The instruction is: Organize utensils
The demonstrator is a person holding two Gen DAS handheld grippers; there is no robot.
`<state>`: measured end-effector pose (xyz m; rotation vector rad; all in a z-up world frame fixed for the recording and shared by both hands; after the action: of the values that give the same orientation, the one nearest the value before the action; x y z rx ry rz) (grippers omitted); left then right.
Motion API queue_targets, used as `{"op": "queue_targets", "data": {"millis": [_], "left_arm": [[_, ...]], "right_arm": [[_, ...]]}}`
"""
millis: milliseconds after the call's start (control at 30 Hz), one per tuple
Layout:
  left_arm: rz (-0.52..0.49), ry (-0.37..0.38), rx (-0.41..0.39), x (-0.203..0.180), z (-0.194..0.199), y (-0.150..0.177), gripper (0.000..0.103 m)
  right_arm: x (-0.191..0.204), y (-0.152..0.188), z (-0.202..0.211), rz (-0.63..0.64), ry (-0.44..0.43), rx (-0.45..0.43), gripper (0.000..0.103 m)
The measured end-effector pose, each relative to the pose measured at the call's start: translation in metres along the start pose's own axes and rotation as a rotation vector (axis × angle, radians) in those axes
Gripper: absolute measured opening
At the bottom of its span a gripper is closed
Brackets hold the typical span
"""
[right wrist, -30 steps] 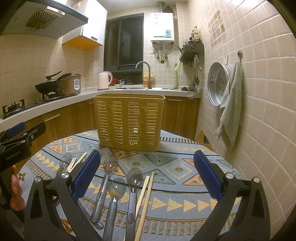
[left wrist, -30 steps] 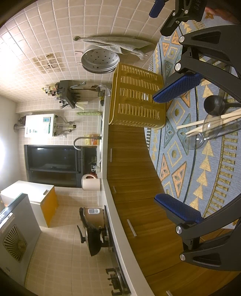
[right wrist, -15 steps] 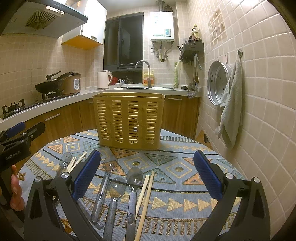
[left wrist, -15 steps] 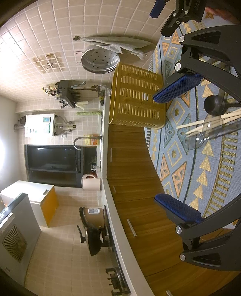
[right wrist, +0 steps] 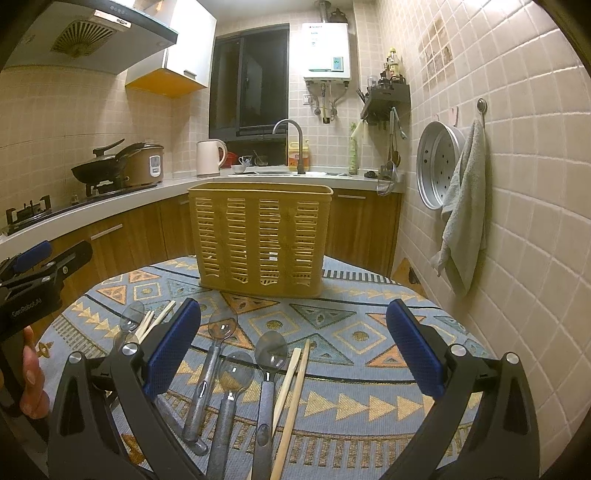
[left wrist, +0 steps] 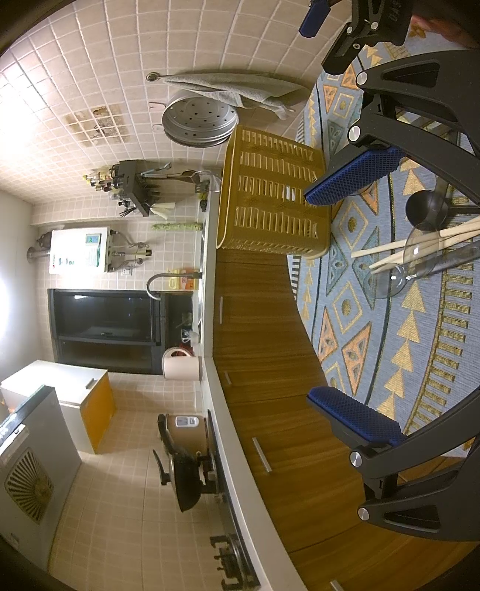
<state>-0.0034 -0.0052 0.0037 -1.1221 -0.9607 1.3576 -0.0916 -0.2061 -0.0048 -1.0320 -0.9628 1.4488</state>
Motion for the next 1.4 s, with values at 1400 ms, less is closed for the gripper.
{"op": "queue_targets", "data": {"millis": [1400], "left_arm": [[0.003,0.0,0.002,-0.0015,0.0021,0.0004,0.095]], "right_arm": [[-0.0046,-0.0022,0.0017,-0.013,0.0,-0.002,0.097]]}}
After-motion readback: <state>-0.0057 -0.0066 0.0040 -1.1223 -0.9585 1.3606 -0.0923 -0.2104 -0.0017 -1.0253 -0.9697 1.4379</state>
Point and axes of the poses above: each gripper's, at about its wrist camera, not at the fingertips, and z roughly against the way its jaws point, x to its left, y to its underside, the point moved 1 cm from there along -z, roughly the way its jaws point, and after that the axes turned 6 degrees about z, right-handed, at the moved point
